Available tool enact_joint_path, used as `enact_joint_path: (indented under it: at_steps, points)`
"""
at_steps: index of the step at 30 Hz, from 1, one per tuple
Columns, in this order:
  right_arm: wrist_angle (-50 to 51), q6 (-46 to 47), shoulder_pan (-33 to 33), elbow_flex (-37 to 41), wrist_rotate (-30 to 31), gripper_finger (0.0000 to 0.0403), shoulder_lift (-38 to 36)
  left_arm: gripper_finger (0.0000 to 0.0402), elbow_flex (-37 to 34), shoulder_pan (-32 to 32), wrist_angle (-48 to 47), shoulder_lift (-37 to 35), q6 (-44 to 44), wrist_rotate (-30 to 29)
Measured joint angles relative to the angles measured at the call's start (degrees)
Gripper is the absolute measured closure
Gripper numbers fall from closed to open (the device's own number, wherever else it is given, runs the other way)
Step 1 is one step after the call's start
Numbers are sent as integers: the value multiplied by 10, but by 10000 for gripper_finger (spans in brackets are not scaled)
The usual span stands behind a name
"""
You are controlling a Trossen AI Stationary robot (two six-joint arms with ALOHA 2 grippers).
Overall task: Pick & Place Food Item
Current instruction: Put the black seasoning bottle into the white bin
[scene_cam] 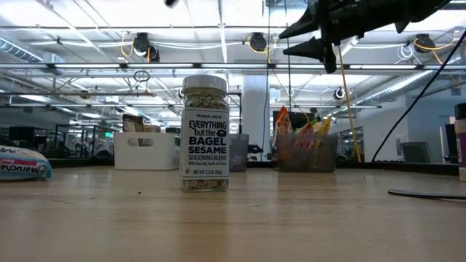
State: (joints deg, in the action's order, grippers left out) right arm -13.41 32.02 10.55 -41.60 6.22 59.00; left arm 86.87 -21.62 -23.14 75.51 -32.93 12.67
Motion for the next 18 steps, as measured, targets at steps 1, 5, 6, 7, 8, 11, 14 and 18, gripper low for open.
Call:
enact_joint_path:
  at_steps: [1,5,6,7,8,11,14,18]
  points:
    - [-2,10,0,0,0,238,0,268,0,17,-2,-23,11,-19]
    - [-17,44,0,0,0,238,1,268,0,81,-55,-97,60,-119]
    - [-24,51,0,0,0,238,3,268,0,96,-82,-111,69,-151]
    - [-30,57,0,0,0,238,4,268,-2,110,-112,-126,70,-183]
    - [-34,65,0,0,0,238,5,268,-10,123,-134,-139,69,-214]
    - [-55,86,-6,0,0,238,15,268,-71,154,-146,-189,42,-276]
    - [-80,102,-21,0,0,238,31,268,-172,173,-93,-245,1,-286]
    - [-115,109,-53,0,0,238,59,268,-328,198,72,-304,-23,-224]
